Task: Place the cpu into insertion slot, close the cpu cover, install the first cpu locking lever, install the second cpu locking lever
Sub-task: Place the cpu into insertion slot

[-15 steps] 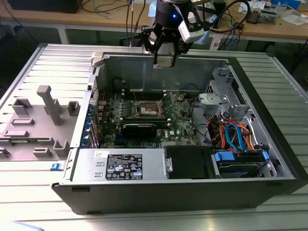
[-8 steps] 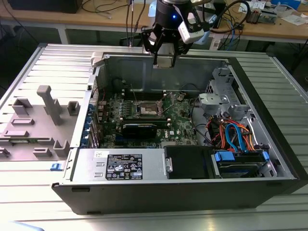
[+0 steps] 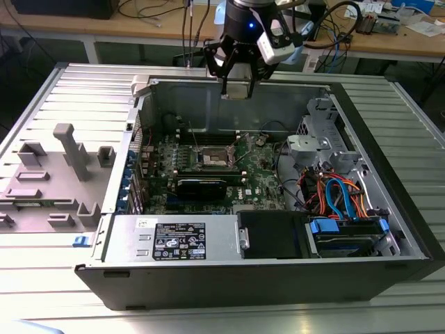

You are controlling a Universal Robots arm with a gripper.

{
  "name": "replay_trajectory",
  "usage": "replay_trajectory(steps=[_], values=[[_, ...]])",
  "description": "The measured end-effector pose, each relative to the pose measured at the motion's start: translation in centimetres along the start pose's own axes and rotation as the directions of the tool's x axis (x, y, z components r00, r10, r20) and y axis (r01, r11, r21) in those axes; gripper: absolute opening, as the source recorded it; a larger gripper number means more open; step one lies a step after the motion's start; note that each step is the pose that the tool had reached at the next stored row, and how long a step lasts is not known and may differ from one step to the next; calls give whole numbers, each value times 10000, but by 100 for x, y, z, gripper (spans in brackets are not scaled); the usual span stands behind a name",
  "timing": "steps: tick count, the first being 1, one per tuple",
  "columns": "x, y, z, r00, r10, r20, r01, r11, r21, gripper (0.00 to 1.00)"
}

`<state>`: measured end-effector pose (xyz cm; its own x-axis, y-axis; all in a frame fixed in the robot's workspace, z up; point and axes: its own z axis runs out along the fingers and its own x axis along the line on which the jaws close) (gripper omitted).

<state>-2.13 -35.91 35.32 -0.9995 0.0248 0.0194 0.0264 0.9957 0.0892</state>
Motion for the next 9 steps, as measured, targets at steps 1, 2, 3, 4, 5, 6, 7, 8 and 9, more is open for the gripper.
replay_trajectory(steps=[1,2,3,4,5,6,7,8,9], values=[[0,-1,1,10000,0,0,0,10000,0,55],[1,-2,2,10000,0,0,0,10000,0,55],[1,-4,3,10000,0,0,0,10000,1,55],[2,-5,4,10000,0,0,0,10000,0,55],[5,-19,30,10000,0,0,0,10000,0,55],[11,-36,64,10000,0,0,0,10000,0,55],[11,-36,65,10000,0,1,0,10000,0,55],[11,-36,66,10000,0,0,0,10000,1,55],[11,-37,69,10000,0,1,0,10000,0,55]])
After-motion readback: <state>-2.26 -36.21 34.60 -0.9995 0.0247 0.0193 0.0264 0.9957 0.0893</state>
